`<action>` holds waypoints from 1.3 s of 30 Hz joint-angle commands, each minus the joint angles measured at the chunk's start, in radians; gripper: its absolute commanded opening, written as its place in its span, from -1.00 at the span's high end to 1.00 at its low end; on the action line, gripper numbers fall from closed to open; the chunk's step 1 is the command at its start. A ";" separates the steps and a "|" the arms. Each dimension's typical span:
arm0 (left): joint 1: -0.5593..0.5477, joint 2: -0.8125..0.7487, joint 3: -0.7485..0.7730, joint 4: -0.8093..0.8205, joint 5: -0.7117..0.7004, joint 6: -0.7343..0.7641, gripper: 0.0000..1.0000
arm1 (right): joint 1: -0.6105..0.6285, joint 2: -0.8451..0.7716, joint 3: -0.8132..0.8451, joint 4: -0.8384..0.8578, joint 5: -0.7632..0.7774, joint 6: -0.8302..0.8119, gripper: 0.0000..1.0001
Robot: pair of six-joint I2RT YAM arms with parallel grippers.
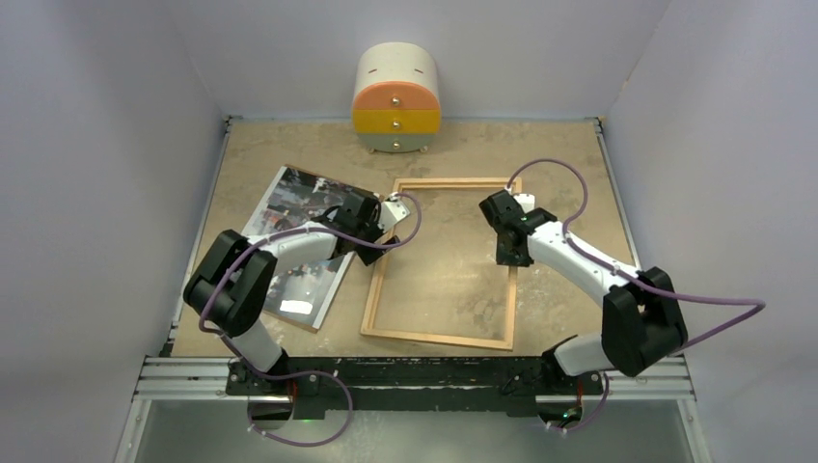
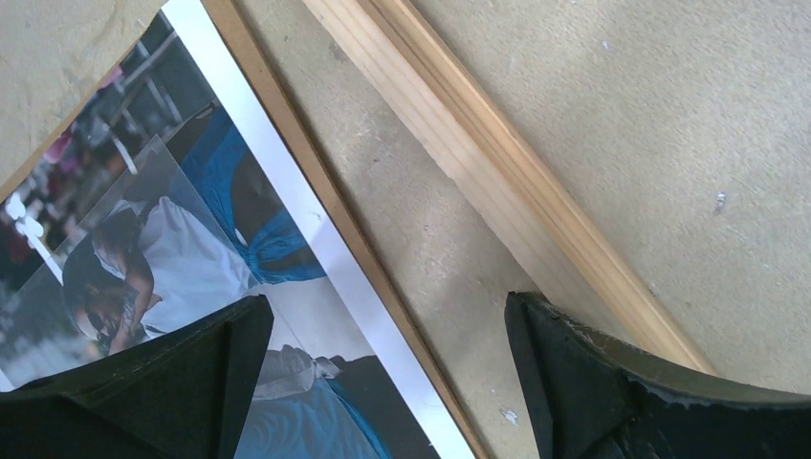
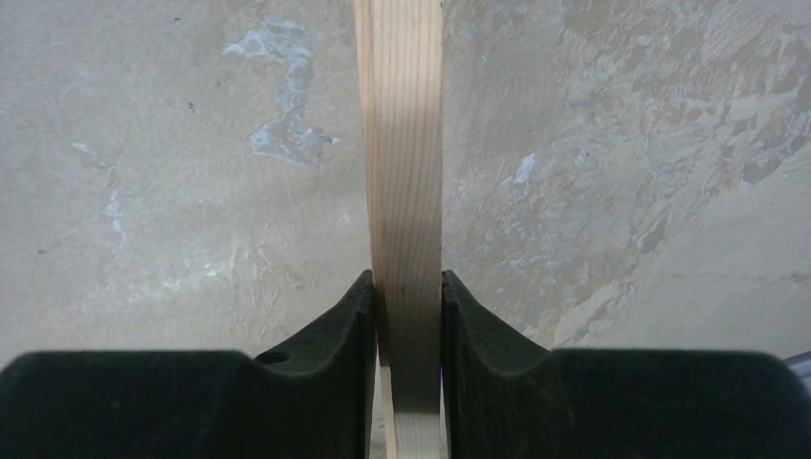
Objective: Put the photo into the frame
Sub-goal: Turn over the photo frame at the center of the board.
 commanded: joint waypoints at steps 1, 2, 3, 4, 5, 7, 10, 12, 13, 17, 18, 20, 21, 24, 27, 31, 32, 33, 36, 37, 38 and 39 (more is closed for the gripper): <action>-0.019 -0.026 -0.048 -0.032 0.014 0.012 -1.00 | 0.001 0.024 -0.015 0.085 0.070 0.024 0.87; -0.022 -0.028 -0.052 -0.038 0.015 0.014 -1.00 | 0.001 0.035 -0.022 0.111 0.055 0.007 0.84; -0.024 -0.030 -0.057 -0.040 0.016 0.017 -1.00 | 0.001 0.048 -0.028 0.130 0.042 -0.004 0.80; -0.027 -0.034 -0.062 -0.042 0.016 0.020 -1.00 | 0.001 0.063 -0.032 0.150 0.025 -0.022 0.75; -0.029 -0.041 -0.068 -0.042 0.018 0.022 -1.00 | 0.001 0.073 -0.041 0.179 -0.024 -0.045 0.67; -0.039 -0.055 -0.081 -0.044 0.020 0.028 -1.00 | 0.001 0.078 -0.063 0.233 -0.086 -0.084 0.54; -0.052 -0.066 -0.097 -0.038 0.012 0.038 -1.00 | 0.000 0.076 -0.086 0.293 -0.167 -0.125 0.50; -0.055 -0.068 -0.101 -0.033 0.010 0.040 -1.00 | -0.001 0.088 -0.084 0.301 -0.195 -0.137 0.49; -0.056 -0.067 -0.101 -0.034 0.010 0.040 -1.00 | -0.001 0.095 -0.081 0.301 -0.205 -0.141 0.49; -0.058 -0.062 -0.090 -0.040 0.008 0.037 -1.00 | -0.009 0.118 -0.075 0.302 -0.225 -0.152 0.49; -0.058 -0.062 -0.088 -0.042 0.009 0.033 -1.00 | -0.014 0.125 -0.073 0.301 -0.233 -0.153 0.49; -0.059 -0.062 -0.087 -0.043 0.011 0.031 -1.00 | -0.029 0.138 -0.072 0.301 -0.261 -0.159 0.46; -0.061 -0.062 -0.089 -0.044 0.011 0.030 -1.00 | -0.038 0.144 -0.071 0.300 -0.273 -0.159 0.44; -0.061 -0.063 -0.093 -0.041 0.017 0.029 -1.00 | -0.064 0.151 -0.071 0.296 -0.322 -0.160 0.32; -0.062 -0.061 -0.094 -0.041 0.027 0.026 -1.00 | -0.081 0.152 -0.066 0.294 -0.340 -0.168 0.18; -0.069 -0.057 -0.088 -0.049 0.033 0.022 -1.00 | -0.094 0.156 -0.053 0.283 -0.341 -0.176 0.08; -0.069 -0.057 -0.084 -0.053 0.039 0.020 -1.00 | -0.096 0.156 -0.047 0.279 -0.339 -0.178 -0.01; -0.071 -0.058 -0.078 -0.060 0.048 0.015 -1.00 | -0.098 0.155 -0.040 0.275 -0.335 -0.179 -0.15; -0.077 -0.059 -0.057 -0.081 0.065 -0.002 -1.00 | -0.112 0.159 -0.012 0.248 -0.330 -0.194 -0.38; -0.079 -0.059 -0.051 -0.085 0.067 -0.004 -1.00 | -0.117 0.161 0.000 0.239 -0.325 -0.198 -0.40; -0.080 -0.057 -0.045 -0.090 0.069 -0.006 -1.00 | -0.121 0.165 0.012 0.226 -0.311 -0.200 -0.44; -0.079 -0.057 -0.039 -0.095 0.069 -0.007 -1.00 | -0.123 0.167 0.028 0.210 -0.294 -0.201 -0.48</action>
